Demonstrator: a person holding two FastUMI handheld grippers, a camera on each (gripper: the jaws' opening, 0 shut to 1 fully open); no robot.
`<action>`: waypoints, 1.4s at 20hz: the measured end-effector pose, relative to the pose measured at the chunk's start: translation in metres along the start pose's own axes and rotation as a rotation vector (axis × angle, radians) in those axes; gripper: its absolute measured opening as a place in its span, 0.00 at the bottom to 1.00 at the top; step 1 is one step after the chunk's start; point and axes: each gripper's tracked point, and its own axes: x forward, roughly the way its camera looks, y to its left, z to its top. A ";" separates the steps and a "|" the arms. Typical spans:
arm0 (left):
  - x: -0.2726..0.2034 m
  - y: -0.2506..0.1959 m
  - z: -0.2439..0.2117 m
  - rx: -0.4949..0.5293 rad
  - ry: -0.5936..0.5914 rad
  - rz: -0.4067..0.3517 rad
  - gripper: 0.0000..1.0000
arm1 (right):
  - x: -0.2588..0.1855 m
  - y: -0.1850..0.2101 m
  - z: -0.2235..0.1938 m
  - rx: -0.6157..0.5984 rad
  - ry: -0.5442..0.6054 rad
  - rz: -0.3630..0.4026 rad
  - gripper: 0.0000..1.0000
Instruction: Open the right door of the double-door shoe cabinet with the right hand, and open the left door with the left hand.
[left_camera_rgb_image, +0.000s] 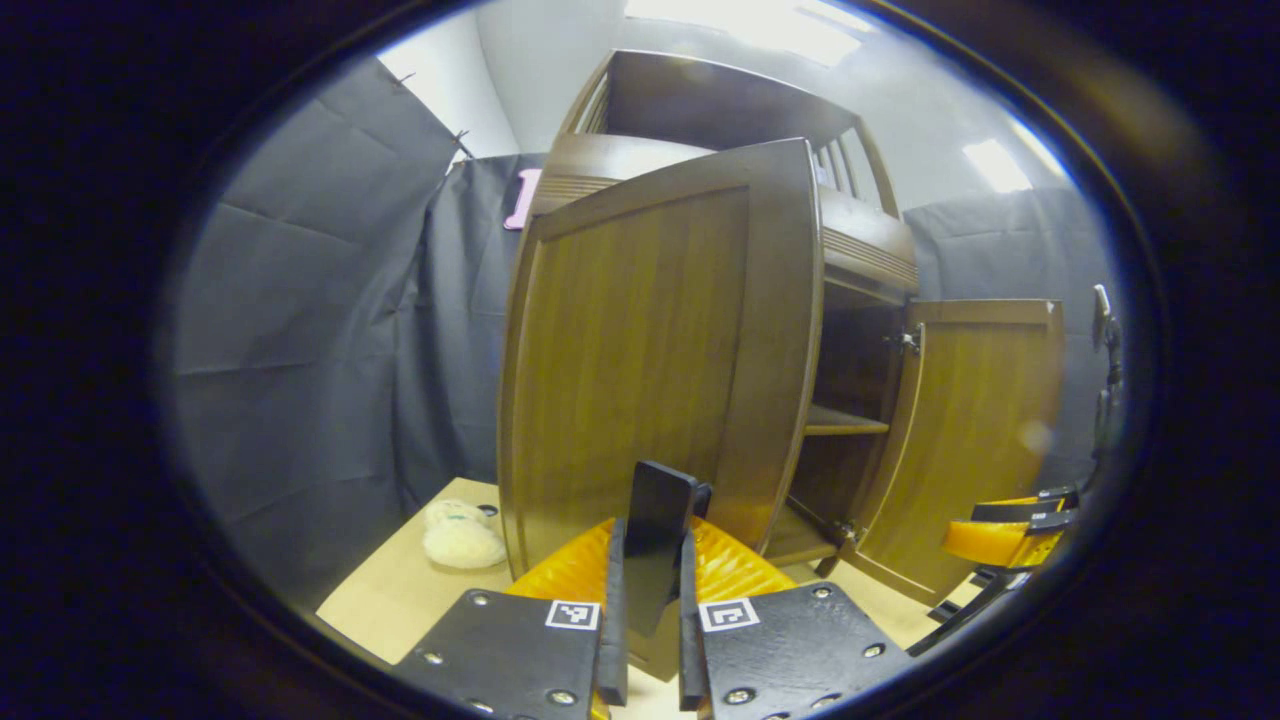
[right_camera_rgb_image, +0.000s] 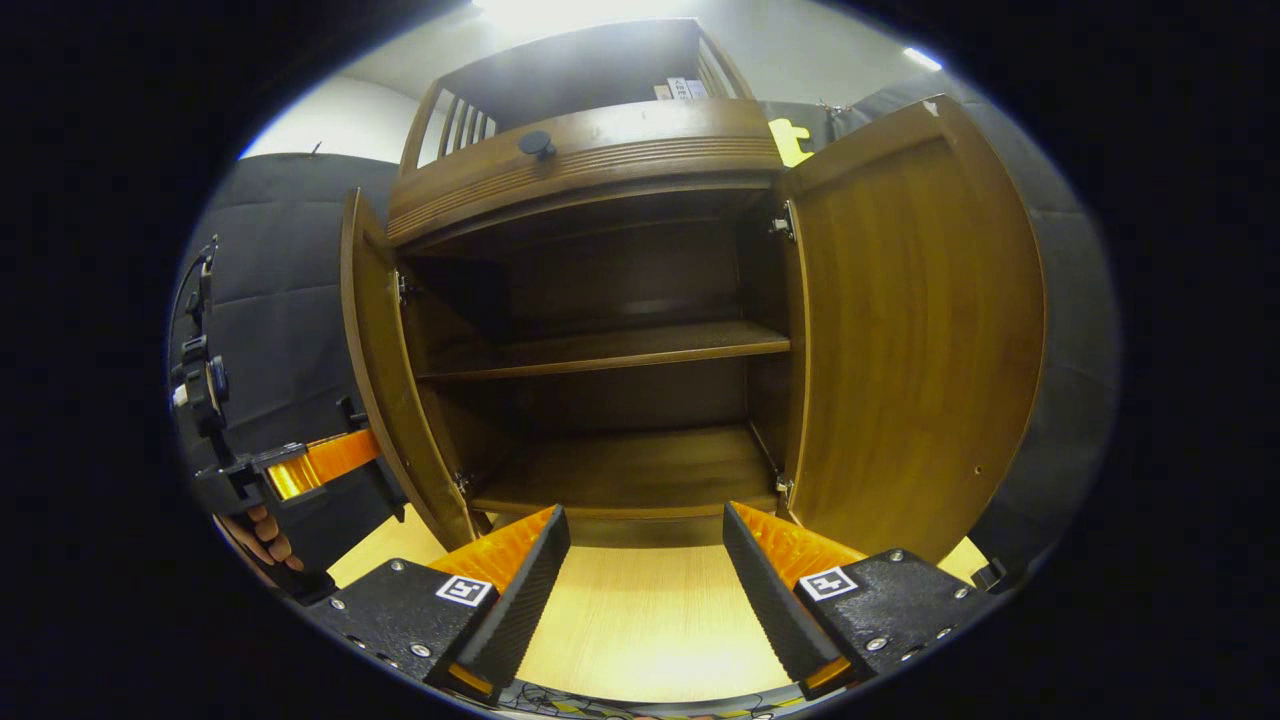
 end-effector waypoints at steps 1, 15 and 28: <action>0.000 0.000 0.000 -0.001 0.000 0.007 0.22 | -0.001 0.001 0.000 -0.002 0.001 0.003 0.95; -0.016 0.015 0.029 0.056 -0.024 0.142 0.10 | 0.004 0.011 -0.006 -0.003 0.031 0.045 0.95; -0.025 0.081 0.025 0.093 -0.031 0.113 0.02 | 0.007 0.005 0.000 -0.016 0.040 0.048 0.95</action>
